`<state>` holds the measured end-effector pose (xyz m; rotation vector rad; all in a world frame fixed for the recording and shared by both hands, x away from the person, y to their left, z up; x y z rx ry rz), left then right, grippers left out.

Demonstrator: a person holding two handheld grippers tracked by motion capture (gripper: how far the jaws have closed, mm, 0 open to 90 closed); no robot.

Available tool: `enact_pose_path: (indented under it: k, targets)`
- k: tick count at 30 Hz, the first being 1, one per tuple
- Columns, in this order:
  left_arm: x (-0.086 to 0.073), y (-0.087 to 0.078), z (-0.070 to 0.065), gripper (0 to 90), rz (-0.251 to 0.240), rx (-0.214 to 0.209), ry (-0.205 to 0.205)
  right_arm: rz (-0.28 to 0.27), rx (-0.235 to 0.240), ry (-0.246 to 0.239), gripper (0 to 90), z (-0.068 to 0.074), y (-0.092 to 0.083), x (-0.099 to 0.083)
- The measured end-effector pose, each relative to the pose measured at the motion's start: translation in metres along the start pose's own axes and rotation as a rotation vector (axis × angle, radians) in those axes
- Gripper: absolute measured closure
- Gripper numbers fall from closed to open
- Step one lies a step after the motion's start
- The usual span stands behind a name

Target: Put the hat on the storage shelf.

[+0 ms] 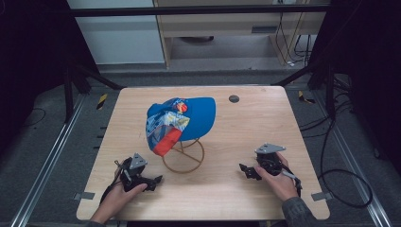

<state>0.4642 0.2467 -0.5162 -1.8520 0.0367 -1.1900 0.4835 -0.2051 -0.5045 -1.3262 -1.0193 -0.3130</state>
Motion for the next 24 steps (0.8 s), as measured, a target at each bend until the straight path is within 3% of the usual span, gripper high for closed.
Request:
enact_pose_path:
  k: [11, 16, 17, 24]
  targets:
    - [0.0, 0.0, 0.0, 0.0, 0.0, 0.0, 0.0, 0.035, -0.017, 0.014, 9.2, 0.002, 0.008, -0.007]
    - [0.0, 0.0, 0.0, 0.0, 0.0, 0.0, 0.0, 0.022, -0.043, 0.002, 7.7, 0.004, 0.01, -0.009]
    - [0.0, 0.0, 0.0, 0.0, 0.0, -0.001, 0.0, 0.03, -0.065, -0.021, 6.5, 0.008, 0.011, -0.009]
    - [0.0, 0.0, 0.0, 0.0, 0.0, -0.001, -0.001, 0.036, -0.086, -0.002, 5.7, 0.007, 0.009, -0.01]
Point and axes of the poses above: each handheld gripper's, and its own axes: y roughly forward along the jaws, x roughly out of its top, z roughly to its left, the point moved 1 cm from there along y, roughly forward along the jaws, and after that the axes turned 12 degrees about -x, right-handed, at the moved point
